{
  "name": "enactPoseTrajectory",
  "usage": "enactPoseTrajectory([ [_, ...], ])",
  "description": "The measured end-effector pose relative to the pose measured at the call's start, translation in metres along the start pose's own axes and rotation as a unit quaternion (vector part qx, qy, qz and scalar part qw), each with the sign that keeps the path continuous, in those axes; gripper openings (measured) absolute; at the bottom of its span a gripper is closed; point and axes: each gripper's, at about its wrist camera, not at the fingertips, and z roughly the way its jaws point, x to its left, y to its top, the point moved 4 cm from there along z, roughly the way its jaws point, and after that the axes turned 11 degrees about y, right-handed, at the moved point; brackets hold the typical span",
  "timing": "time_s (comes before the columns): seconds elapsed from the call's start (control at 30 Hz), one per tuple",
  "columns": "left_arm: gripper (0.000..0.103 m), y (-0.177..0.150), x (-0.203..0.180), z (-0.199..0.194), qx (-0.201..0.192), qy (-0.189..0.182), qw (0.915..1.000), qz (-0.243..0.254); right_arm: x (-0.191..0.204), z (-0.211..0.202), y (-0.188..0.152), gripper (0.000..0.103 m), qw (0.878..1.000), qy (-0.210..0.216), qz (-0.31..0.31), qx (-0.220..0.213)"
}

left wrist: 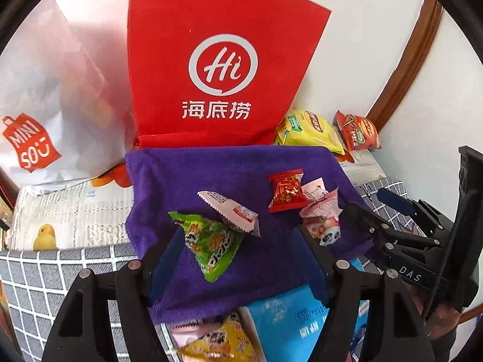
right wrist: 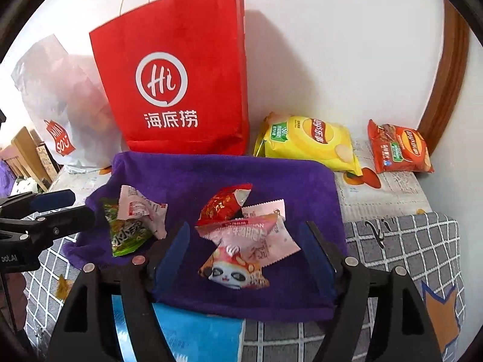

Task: Organize snacks
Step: 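Withdraw both tools from the towel toward the snacks on the bed, then grasp the pink strawberry candy stick with the left tool while the right tool grasps the blue cookie packet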

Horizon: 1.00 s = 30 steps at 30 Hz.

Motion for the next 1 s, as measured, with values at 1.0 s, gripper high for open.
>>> enactPoseTrajectory([
  [1.0,0.072,-0.136,0.027,-0.075,0.011,0.051,0.9985,-0.015,0.005,-0.107,-0.114,0.075,0.999,-0.001,0.044,-0.002],
])
